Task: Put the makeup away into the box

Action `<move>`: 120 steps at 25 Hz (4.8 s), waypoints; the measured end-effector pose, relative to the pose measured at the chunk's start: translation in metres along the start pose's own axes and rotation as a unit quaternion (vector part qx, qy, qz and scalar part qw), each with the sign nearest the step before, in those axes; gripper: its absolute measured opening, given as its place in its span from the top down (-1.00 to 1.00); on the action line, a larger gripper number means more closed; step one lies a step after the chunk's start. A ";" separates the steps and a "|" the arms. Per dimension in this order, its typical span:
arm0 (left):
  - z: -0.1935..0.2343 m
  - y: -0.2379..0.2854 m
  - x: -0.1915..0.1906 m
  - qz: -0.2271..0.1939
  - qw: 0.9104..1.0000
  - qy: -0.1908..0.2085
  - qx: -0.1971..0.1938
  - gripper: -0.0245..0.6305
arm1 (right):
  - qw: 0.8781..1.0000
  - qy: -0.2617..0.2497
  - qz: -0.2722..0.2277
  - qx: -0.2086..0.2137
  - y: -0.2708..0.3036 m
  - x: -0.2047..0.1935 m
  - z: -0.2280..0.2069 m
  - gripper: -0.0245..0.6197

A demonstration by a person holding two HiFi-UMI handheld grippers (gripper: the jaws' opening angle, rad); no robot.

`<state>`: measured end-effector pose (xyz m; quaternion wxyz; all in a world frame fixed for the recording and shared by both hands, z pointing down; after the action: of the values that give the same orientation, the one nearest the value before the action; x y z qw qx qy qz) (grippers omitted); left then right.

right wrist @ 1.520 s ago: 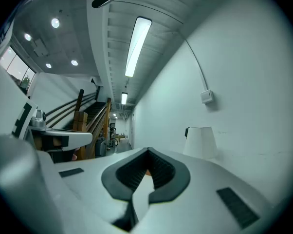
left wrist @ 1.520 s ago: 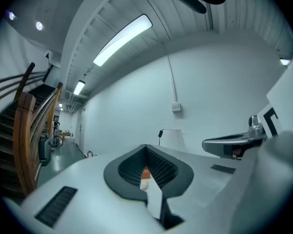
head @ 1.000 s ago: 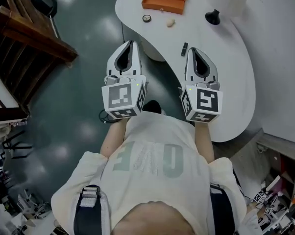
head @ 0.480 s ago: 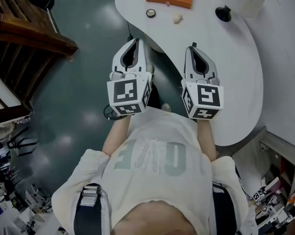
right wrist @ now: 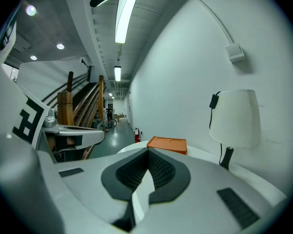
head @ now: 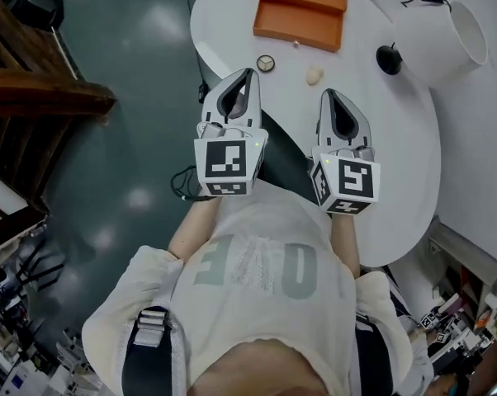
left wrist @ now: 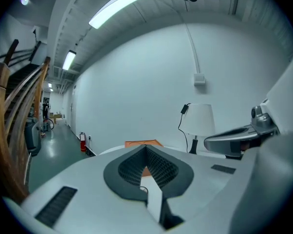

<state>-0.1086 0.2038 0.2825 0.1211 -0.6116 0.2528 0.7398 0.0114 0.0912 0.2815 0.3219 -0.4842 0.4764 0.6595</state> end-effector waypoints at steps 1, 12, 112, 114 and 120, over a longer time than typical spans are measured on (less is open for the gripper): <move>0.007 0.010 0.005 0.000 1.000 0.003 -0.009 0.90 | 1.000 0.001 0.001 -0.007 0.009 0.006 0.000 0.91; 0.046 0.086 0.021 0.022 0.998 0.005 -0.067 0.90 | 0.997 0.013 0.022 -0.071 0.071 0.019 -0.013 0.91; -0.028 0.152 0.004 0.135 0.986 0.036 -0.095 0.63 | 0.992 0.094 -0.080 -0.014 0.082 0.052 -0.081 0.91; -0.015 0.151 0.007 0.131 0.988 0.030 -0.082 0.63 | 0.993 0.091 -0.076 -0.001 0.091 0.053 -0.070 0.91; -0.004 0.165 0.009 0.137 0.986 0.054 -0.078 0.63 | 0.994 0.092 -0.056 0.009 0.101 0.047 -0.061 0.91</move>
<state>-0.1877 0.0612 0.3103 -0.0433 -0.6178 0.2823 0.7326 -0.0728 -0.0026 0.2647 0.3178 -0.5658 0.4817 0.5889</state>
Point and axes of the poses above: the fingertips, and each gripper's own axes: y forward along the fingers, z to its left, x out of its top, the point moved 5 cm from there along -y, backward along the fingers, and after that the axes turned 5 degrees about -y, right-handed, at the moved point
